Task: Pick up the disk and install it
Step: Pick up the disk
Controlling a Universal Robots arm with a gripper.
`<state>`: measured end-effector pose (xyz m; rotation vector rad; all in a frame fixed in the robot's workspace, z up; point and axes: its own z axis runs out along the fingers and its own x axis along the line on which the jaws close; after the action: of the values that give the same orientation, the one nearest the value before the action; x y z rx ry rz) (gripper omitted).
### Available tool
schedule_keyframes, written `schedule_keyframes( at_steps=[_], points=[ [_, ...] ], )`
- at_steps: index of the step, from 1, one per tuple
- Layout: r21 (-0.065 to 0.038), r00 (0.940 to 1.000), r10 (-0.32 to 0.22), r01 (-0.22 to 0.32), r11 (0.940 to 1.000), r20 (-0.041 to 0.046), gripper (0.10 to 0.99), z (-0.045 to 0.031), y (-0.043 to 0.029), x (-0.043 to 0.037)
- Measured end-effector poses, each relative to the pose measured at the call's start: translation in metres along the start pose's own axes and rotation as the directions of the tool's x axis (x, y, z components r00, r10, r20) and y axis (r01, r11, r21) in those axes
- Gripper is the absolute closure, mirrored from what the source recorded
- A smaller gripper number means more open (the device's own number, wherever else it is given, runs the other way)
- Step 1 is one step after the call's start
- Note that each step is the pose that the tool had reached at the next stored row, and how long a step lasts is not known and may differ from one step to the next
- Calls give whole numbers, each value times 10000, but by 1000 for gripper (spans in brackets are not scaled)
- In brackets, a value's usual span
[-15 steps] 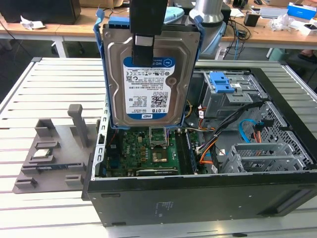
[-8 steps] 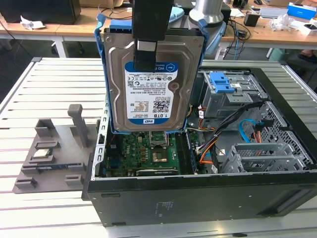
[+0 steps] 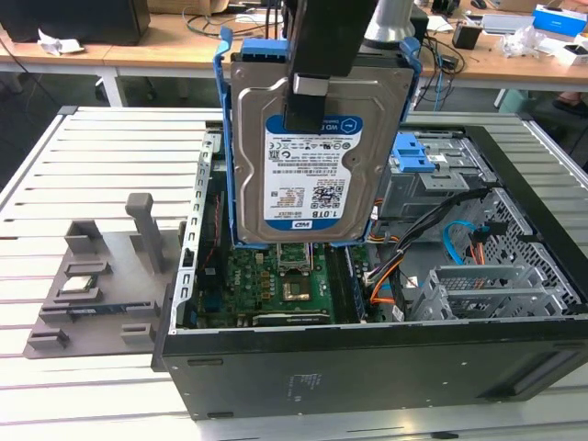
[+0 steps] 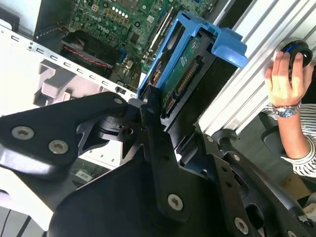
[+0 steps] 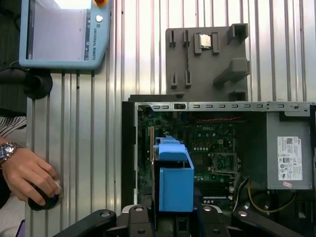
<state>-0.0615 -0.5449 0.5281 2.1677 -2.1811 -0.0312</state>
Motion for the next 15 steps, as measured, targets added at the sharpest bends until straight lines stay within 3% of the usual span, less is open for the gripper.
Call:
schedule_keyframes(
  at_steps=[7, 13, 15],
  points=[
    [-1, 10000, 0, 0, 10000, -1, 725, -12, -187, -1],
    [-1, 10000, -1, 1, 10000, 0, 725, -18, -296, -2],
    [-2, 10000, 0, 0, 10000, -1, 725, -23, -368, -2]
  ],
)
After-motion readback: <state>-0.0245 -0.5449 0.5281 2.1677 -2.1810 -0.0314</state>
